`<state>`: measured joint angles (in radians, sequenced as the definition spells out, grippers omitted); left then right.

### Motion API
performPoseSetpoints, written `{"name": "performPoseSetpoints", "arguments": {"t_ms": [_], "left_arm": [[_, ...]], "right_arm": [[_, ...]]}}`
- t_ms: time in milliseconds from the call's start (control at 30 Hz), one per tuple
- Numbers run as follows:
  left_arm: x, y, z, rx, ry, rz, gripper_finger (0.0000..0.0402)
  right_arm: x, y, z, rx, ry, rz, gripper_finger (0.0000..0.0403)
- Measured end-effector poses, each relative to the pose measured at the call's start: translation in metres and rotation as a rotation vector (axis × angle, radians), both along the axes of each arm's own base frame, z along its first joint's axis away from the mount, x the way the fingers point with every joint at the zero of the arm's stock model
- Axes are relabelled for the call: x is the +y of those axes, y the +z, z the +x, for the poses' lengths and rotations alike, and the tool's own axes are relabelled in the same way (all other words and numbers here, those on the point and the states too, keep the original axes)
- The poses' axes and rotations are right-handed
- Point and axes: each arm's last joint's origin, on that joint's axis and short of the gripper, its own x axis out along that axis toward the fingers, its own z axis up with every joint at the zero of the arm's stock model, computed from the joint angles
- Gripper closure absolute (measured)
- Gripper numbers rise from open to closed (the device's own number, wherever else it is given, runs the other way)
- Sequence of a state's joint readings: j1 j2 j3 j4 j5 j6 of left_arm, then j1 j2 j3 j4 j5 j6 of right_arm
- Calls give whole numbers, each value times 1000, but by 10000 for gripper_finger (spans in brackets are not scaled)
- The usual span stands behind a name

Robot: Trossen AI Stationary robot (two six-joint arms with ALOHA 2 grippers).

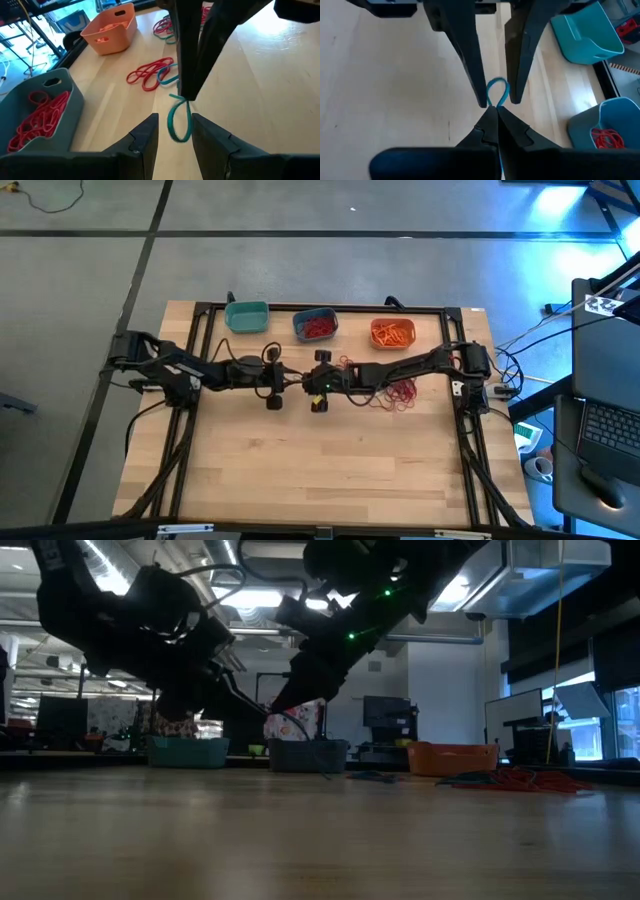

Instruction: Sort rubber bands into baskets

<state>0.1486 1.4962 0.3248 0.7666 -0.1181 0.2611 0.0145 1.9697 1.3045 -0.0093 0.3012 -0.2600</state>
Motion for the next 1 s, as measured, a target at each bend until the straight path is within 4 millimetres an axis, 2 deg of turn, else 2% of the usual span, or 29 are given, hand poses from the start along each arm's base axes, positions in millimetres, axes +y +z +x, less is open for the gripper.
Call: {"name": "performPoseSetpoints", "arguments": {"t_ms": [267, 533, 600, 700, 833, 1000], "left_arm": [[-1, 0, 0, -1, -3, 0, 294], [-8, 2, 2, -9, -47, 30, 390], [-9, 2, 2, -17, -54, 37, 395], [-10, 3, 3, -24, -58, 40, 391], [-10, 3, 3, -22, -62, 40, 398], [-10, 4, 2, -23, -37, 51, 396]], "right_arm": [[2, 0, 0, -2, 8, -7, 401], [2, 1, 0, -12, -6, 11, 402], [2, 1, 0, -17, -16, 23, 397], [2, 1, 0, -17, -26, 35, 368], [2, 1, -1, -11, -29, 35, 305], [4, 18, -11, 7, -37, 54, 247]]}}
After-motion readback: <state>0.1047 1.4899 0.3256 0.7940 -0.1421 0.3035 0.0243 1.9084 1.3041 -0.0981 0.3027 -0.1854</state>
